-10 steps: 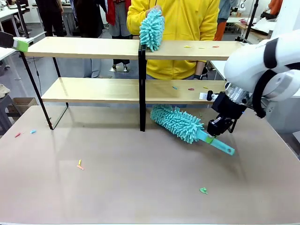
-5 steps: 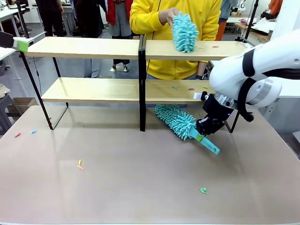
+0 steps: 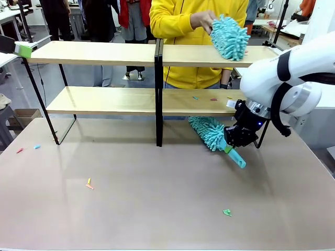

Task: Clean the shelves.
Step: Clean another randomly selected level of the Shelf with the Duster.

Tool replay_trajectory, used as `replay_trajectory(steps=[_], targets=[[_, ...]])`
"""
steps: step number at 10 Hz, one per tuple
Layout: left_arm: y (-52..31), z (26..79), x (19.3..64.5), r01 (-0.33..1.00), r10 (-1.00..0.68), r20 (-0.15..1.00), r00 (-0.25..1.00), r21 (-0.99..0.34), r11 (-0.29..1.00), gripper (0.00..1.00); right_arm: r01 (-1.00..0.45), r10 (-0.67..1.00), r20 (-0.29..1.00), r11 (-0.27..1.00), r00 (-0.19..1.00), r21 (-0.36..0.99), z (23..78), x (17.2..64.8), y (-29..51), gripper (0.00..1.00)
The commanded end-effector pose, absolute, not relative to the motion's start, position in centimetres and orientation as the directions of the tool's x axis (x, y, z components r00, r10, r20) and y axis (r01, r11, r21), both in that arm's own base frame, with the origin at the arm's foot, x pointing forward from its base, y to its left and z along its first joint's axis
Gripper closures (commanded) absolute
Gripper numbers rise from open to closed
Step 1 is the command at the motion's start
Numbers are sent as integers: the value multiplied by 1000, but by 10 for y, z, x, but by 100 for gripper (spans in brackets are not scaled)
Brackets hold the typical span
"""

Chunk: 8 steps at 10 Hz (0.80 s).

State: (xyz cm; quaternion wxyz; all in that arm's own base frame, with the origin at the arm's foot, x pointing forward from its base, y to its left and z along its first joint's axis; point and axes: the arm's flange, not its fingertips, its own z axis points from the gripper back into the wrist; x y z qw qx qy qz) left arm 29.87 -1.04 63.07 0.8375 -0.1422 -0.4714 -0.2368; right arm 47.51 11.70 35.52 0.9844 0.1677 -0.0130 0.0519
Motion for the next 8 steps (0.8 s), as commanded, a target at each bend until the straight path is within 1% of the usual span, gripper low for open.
replay_trajectory(steps=[1,4,5,6,8], targets=[[-10,631,298,532,-263,858,441,-14,847,0,0,3,-11,955,1000,297,366,455,103,88],[-10,631,298,532,-263,858,441,-14,847,0,178,-189,14,946,982,271,379,430,59,88],[-10,631,298,532,-263,858,441,-14,847,0,244,-247,-18,936,969,254,380,422,51,88],[-10,631,298,532,-263,858,441,-14,847,0,247,-244,-45,935,969,255,379,417,50,88],[-10,631,298,532,-263,858,441,-14,847,0,211,-202,-64,931,977,297,378,409,52,88]])
